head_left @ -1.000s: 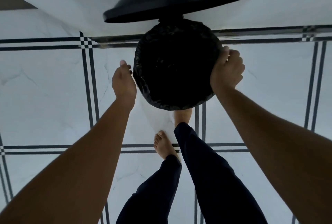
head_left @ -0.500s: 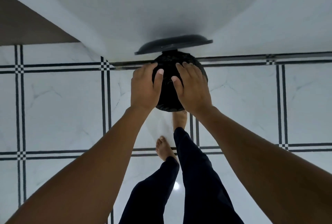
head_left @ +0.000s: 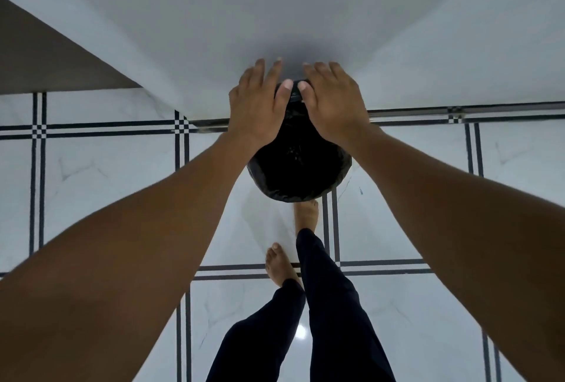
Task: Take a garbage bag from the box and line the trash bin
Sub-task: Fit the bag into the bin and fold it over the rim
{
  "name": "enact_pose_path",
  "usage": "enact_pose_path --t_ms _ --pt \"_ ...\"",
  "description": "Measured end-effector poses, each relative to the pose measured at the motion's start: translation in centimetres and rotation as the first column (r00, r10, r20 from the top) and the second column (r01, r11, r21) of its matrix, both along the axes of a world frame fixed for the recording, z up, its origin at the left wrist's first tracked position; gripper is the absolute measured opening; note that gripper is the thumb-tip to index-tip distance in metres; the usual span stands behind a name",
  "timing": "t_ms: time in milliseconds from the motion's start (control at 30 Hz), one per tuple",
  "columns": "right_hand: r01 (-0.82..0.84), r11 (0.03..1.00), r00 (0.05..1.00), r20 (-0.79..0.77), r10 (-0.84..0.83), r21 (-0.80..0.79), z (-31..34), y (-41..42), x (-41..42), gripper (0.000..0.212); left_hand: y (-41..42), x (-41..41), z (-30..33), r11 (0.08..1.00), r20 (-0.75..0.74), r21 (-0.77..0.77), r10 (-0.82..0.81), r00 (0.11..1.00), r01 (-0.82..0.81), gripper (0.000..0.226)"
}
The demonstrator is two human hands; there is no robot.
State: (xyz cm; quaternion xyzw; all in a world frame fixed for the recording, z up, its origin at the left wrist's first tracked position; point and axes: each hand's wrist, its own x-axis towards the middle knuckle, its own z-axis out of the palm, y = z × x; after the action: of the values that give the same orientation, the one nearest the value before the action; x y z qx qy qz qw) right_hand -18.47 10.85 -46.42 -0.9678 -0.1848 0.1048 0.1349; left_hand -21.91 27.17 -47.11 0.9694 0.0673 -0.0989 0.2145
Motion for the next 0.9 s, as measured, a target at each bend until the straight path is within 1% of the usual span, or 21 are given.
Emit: enact_pose_path --t_ms 67,133,267,333,400,567,733,900 --pt "-0.004 0.999 1.0 0.019 0.005 -0.045 -0.7 -0.4 -0.9 0.053 0.0 -0.5 -0.7 0.999 -0.042 0.013 -0.042 0.998 0.043 0.055" --pt "0.002 0.999 0.999 0.044 0.001 -0.053 -1.3 -0.7 -2.6 0.052 -0.3 -2.0 -1.3 0.997 -0.022 0.034 -0.073 0.997 0.074 0.053" --pt "0.093 0.995 0.994 0.048 -0.095 0.04 -3.1 -1.2 -6.8 0.049 -1.1 -6.0 -2.6 0.997 0.016 0.0 -0.078 0.997 0.078 0.052" --pt "0.141 0.989 0.988 0.05 -0.143 0.047 -4.5 -1.2 -8.4 0.048 -1.5 -7.6 -3.7 0.998 0.011 -0.028 -0.064 0.998 0.064 0.054" --pt "0.161 0.987 0.986 0.037 -0.162 0.03 -6.8 -1.1 -9.8 0.049 -1.9 -9.1 -6.2 0.997 -0.004 -0.015 -0.073 0.997 0.073 0.055" --pt "0.129 0.992 0.992 -0.006 -0.129 -0.012 -12.6 -2.0 -12.3 0.049 -2.2 -11.8 -12.7 0.997 -0.038 0.037 -0.071 0.997 0.073 0.056" --pt "0.06 0.991 0.988 -0.131 -0.076 -0.12 -18.1 -3.5 -14.2 0.053 -2.3 -14.0 -18.6 0.971 -0.135 0.15 -0.169 0.976 0.189 0.059" --pt "-0.013 0.977 0.985 -0.171 -0.025 -0.214 -19.4 -3.8 -14.7 0.06 -2.2 -14.6 -20.0 0.945 -0.185 0.201 -0.22 0.958 0.256 0.065"
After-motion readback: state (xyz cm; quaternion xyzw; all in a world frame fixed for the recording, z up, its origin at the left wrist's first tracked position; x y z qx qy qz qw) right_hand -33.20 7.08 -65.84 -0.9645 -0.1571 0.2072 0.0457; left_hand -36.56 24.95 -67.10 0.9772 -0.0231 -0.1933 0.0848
